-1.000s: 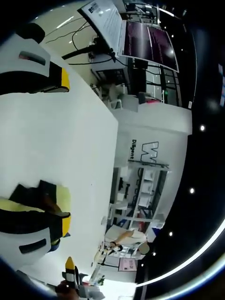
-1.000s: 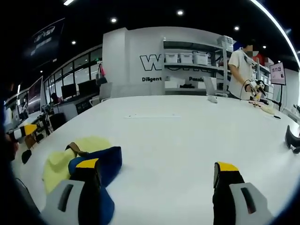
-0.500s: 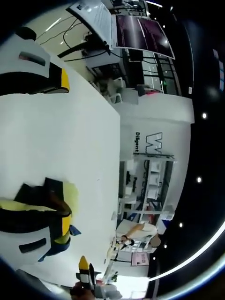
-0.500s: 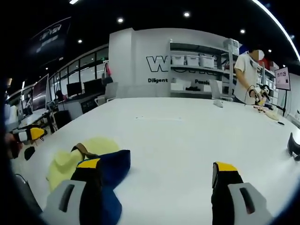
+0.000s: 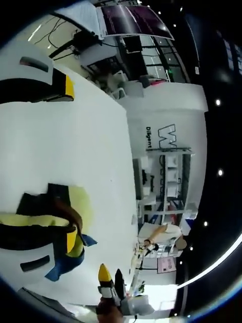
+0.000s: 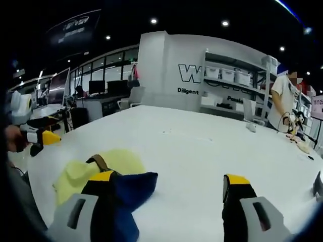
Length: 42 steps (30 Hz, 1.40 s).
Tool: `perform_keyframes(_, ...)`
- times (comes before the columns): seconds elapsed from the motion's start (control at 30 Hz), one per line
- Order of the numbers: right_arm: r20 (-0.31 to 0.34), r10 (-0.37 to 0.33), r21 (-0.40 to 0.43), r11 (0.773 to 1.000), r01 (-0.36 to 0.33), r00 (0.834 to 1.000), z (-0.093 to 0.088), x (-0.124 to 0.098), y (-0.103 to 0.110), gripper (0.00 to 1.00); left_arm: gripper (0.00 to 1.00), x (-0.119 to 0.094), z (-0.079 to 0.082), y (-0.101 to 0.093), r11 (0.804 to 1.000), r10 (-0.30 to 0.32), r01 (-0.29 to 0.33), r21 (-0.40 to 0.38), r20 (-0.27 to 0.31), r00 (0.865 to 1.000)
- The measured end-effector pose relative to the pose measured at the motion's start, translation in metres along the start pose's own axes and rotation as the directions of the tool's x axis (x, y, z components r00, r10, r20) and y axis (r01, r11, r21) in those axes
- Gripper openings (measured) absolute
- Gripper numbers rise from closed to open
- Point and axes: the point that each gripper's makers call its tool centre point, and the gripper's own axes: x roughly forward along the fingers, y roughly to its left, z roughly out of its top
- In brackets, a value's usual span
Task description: Fold the garment on the visible template until the final outline fits inside the template.
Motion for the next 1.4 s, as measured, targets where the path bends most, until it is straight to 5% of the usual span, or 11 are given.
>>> perform_keyframes(0.27,0.01,0.075,-0.092,0.993,-0.074,0.997,0.013,0.014,0.019,0.79,0.95,0.014,-0.005,-0.003,0.994,-0.036,0.04,0.104,-0.039,0.999)
perform_keyframes(0.6,-0.052,0.17,-0.184,0.967,-0.177,0.984,0.003,0.025,0.041,0.67,0.92,0.028,-0.018,-0.009,0.978,-0.078,0.09,0.187,-0.075,0.994)
perform_keyframes(0.8,-0.098,0.234,-0.327,0.91,-0.254,0.967,0.0,0.029,0.056,0.59,0.88,0.044,-0.022,-0.017,0.935,-0.136,0.157,0.318,-0.09,0.987)
perform_keyframes(0.93,-0.112,0.263,-0.346,0.894,-0.286,0.958,0.0,0.031,0.064,0.52,0.85,0.046,-0.032,-0.022,0.914,-0.154,0.21,0.346,-0.181,0.971)
perform_keyframes(1.0,-0.124,0.276,-0.37,0.878,-0.303,0.953,-0.002,0.033,0.068,0.49,0.82,0.049,-0.029,-0.024,0.905,-0.16,0.204,0.372,-0.147,0.976)
perform_keyframes(1.3,-0.206,0.339,-0.473,0.787,-0.396,0.918,-0.013,0.04,0.086,0.35,0.73,0.062,-0.045,-0.033,0.863,-0.2,0.263,0.43,-0.188,0.962)
perform_keyframes(1.4,-0.217,0.336,-0.493,0.773,-0.4,0.917,-0.015,0.041,0.087,0.29,0.69,0.065,-0.049,-0.037,0.852,-0.211,0.277,0.445,-0.194,0.958)
